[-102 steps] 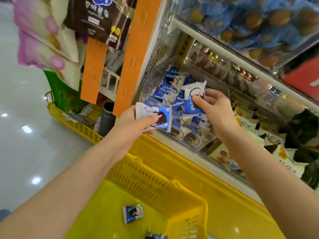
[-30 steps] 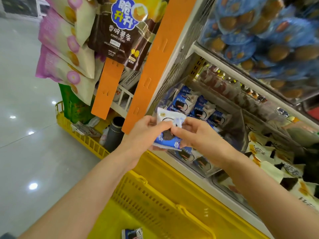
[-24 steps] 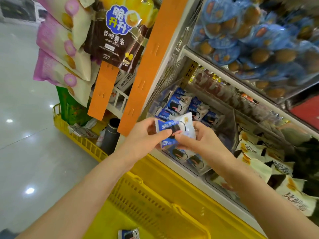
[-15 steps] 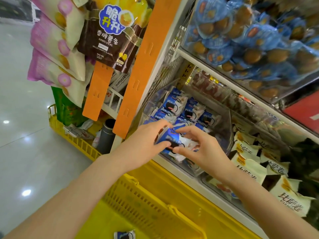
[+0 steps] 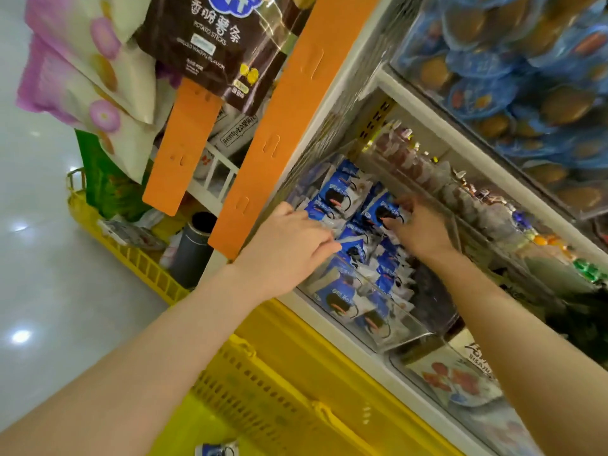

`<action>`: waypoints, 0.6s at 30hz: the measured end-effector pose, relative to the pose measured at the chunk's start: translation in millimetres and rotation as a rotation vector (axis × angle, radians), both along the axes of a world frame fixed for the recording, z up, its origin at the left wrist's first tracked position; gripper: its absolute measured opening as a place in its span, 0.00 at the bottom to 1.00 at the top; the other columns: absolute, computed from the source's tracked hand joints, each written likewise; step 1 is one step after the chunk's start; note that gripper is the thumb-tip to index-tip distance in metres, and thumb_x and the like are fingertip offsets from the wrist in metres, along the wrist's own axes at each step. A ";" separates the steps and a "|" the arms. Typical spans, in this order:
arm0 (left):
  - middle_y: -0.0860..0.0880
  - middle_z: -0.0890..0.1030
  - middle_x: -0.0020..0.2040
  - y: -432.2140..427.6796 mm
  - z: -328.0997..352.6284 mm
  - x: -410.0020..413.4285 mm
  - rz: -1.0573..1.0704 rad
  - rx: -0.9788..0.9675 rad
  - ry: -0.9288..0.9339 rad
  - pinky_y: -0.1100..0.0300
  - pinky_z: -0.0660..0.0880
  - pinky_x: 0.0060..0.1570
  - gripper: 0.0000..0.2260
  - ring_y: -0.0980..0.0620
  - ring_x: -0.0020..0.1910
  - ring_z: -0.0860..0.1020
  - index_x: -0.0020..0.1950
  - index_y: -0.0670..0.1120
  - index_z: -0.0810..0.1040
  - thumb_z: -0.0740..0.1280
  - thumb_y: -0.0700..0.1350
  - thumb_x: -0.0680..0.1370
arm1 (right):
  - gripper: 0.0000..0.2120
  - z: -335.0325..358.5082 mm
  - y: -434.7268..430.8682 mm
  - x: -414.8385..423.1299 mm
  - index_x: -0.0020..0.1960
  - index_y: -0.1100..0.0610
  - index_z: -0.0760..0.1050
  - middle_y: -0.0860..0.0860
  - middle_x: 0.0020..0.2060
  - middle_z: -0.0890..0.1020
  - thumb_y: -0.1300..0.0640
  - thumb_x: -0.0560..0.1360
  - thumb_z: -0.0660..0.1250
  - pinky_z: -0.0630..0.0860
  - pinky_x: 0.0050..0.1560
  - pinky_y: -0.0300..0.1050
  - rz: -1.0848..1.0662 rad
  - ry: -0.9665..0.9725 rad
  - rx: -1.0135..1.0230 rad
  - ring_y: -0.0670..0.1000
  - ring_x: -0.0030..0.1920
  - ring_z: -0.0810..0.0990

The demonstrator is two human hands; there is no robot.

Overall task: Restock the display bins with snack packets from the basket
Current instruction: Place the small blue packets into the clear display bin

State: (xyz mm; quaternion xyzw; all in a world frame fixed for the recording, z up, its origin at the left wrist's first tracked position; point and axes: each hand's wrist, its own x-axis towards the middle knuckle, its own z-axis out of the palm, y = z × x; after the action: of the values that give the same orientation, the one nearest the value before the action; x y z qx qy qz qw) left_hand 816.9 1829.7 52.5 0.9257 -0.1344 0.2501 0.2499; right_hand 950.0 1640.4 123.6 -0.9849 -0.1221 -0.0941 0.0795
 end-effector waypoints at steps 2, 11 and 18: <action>0.55 0.80 0.46 1.2 -3.5 -0.4 -0.012 -0.015 -0.029 0.61 0.55 0.54 0.23 0.57 0.43 0.70 0.50 0.50 0.79 0.47 0.58 0.78 | 0.23 -5.7 0.8 16.2 0.67 0.56 0.64 0.57 0.66 0.72 0.50 0.77 0.65 0.68 0.58 0.47 -0.018 0.078 -0.011 0.59 0.63 0.72; 0.55 0.79 0.49 3.7 -6.7 -1.5 -0.050 -0.003 -0.013 0.60 0.56 0.59 0.22 0.56 0.50 0.73 0.55 0.50 0.77 0.46 0.56 0.79 | 0.21 -24.6 8.0 37.6 0.64 0.58 0.69 0.57 0.63 0.73 0.53 0.75 0.68 0.68 0.61 0.50 -0.010 0.118 -0.010 0.57 0.63 0.72; 0.55 0.80 0.48 2.5 -3.3 -4.2 -0.028 0.017 -0.025 0.60 0.55 0.56 0.19 0.55 0.49 0.73 0.52 0.50 0.78 0.49 0.55 0.79 | 0.19 -30.0 12.3 18.7 0.64 0.56 0.71 0.57 0.62 0.74 0.51 0.75 0.67 0.71 0.62 0.59 -0.049 -0.099 -0.091 0.58 0.62 0.72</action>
State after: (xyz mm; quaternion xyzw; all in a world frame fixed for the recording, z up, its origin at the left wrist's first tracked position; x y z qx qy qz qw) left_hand 812.7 1832.3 49.2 0.9227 -0.1527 0.2568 0.2437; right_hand 968.7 1652.7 93.7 -0.9843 -0.1058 -0.1390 0.0260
